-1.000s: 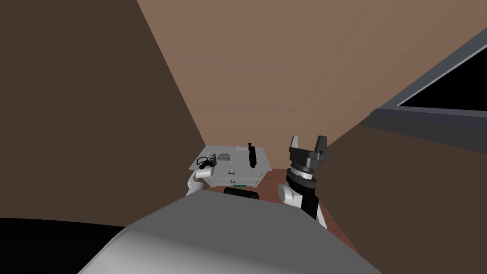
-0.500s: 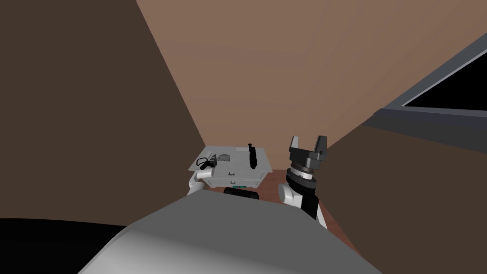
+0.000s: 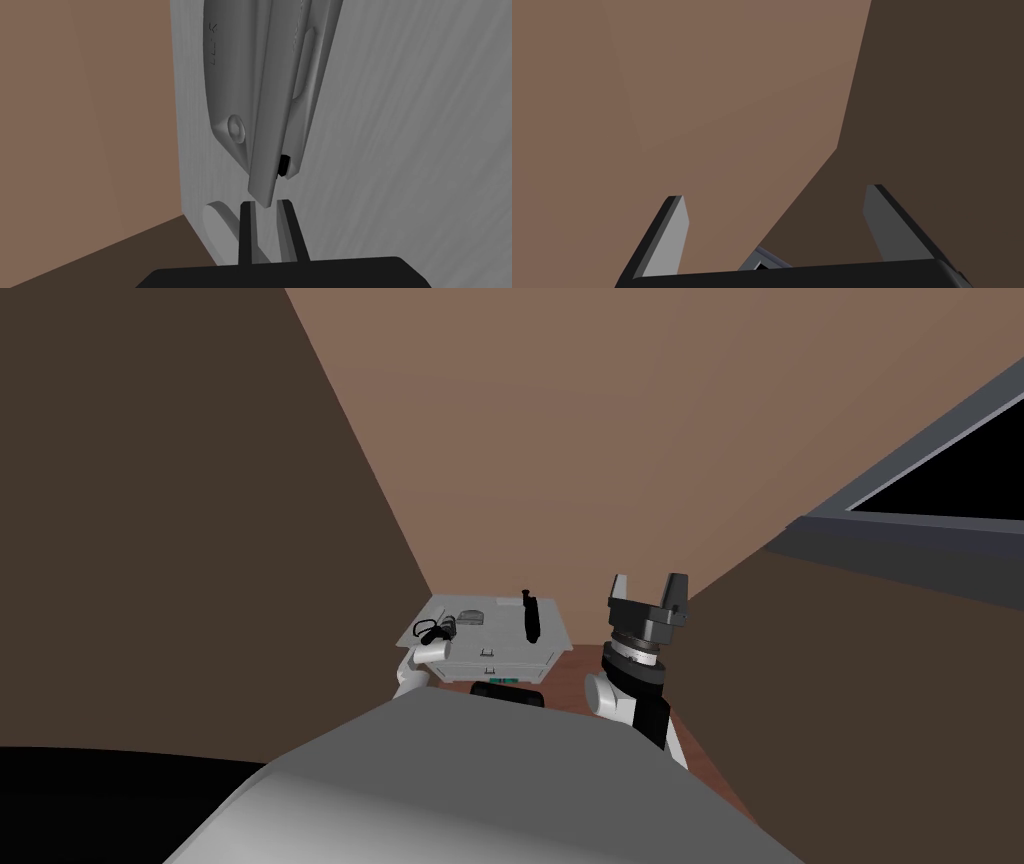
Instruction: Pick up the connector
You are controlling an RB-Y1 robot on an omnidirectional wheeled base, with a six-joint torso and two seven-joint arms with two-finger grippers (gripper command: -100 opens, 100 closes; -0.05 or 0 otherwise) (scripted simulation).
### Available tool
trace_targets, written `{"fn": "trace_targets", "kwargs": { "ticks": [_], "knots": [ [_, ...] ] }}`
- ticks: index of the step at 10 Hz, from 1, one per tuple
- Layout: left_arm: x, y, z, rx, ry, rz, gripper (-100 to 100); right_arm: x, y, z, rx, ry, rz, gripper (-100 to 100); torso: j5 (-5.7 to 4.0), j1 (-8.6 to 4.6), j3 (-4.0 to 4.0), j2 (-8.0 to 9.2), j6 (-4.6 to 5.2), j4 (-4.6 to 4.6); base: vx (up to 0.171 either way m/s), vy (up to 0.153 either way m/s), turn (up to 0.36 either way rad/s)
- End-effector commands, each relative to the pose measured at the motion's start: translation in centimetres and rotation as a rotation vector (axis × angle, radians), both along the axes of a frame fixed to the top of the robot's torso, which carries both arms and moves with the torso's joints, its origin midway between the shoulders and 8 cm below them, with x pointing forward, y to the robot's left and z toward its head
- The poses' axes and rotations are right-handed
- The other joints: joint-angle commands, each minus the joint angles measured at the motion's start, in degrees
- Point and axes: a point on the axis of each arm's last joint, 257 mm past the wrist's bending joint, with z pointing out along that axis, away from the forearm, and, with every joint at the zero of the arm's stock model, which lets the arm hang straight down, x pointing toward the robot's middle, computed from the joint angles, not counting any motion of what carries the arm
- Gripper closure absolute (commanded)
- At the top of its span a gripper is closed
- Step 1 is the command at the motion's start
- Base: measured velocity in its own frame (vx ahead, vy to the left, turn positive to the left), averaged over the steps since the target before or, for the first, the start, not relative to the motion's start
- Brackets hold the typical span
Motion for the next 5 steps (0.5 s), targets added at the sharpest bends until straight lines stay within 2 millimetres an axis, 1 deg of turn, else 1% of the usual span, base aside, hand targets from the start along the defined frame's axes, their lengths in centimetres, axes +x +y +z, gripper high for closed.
{"fn": "trace_targets", "kwargs": {
  "ticks": [1,2,3,4,5],
  "knots": [
    [0.0,0.0,0.0,0.000,0.000,0.000,0,0.0,0.0,0.0,0.000,0.000,0.000,0,0.00,0.00,0.00,0.00,0.00,0.00,0.000,0.000,0.000],
    [0.0,0.1,0.6,-0.001,-0.001,0.002,100,0.0,0.0,0.0,0.000,0.000,0.000,0,0.00,0.00,0.01,0.01,0.00,0.01,-0.007,0.001,-0.023],
    [-0.1,0.2,1.0,-0.001,-0.001,0.003,100,0.0,0.0,0.0,0.000,0.000,0.000,0,-0.03,-0.02,0.04,0.05,0.00,0.04,-0.036,-0.010,-0.022],
    [0.0,0.1,0.8,0.000,-0.002,0.002,100,0.0,0.0,0.0,0.000,0.000,0.000,0,-0.02,-0.06,0.09,0.15,0.00,0.05,-0.021,-0.007,-0.003],
    [-0.1,0.1,0.8,0.000,-0.001,0.002,0,0.0,0.0,0.0,0.000,0.000,0.000,0,-0.03,-0.06,0.09,0.13,0.00,0.05,0.000,0.000,0.000]
  ]
}}
